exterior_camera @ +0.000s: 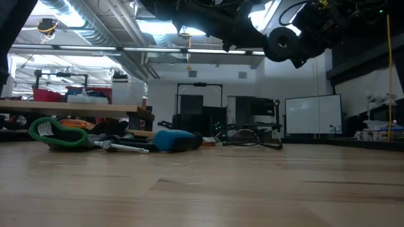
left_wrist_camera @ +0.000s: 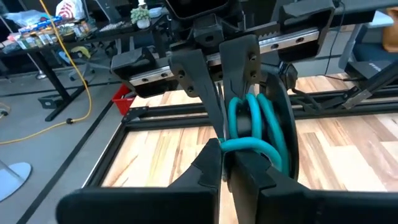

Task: Coil cords
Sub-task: Coil the wire in the cable spool

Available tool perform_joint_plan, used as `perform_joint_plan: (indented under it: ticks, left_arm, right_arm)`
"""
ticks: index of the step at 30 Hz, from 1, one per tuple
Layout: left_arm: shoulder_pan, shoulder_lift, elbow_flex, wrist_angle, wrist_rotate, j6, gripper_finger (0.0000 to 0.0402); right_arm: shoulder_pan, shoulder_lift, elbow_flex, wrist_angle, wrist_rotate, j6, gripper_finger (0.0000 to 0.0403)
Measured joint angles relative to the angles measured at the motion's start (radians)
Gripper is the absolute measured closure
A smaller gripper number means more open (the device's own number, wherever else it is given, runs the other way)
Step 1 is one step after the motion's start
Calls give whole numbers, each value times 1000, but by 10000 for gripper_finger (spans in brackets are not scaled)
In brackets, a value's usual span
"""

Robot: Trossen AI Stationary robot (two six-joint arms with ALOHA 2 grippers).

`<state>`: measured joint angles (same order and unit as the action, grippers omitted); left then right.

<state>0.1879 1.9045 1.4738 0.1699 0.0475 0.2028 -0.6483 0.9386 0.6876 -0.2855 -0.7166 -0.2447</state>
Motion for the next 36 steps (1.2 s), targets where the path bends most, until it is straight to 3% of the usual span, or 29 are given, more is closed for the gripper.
perform_joint_plan:
  ticks: [9, 16, 23, 29, 36]
  left_arm:
    - [11, -8, 0, 0, -2, 6, 398]
    - [34, -49, 0, -30, 2, 8, 400]
    - [59, -90, -2, -97, -17, 16, 401]
    - [100, -216, -2, -177, -65, 17, 401]
    - [146, -447, -1, -426, -156, -48, 401]
  right_arm:
    - [0, -12, 0, 7, 77, 13, 363]
    - [0, -82, 2, 12, 106, 16, 360]
    - [0, -216, 2, 2, 284, 15, 359]
    - [0, -359, 2, -4, 389, 13, 359]
    - [0, -527, 2, -33, 442, 14, 358]
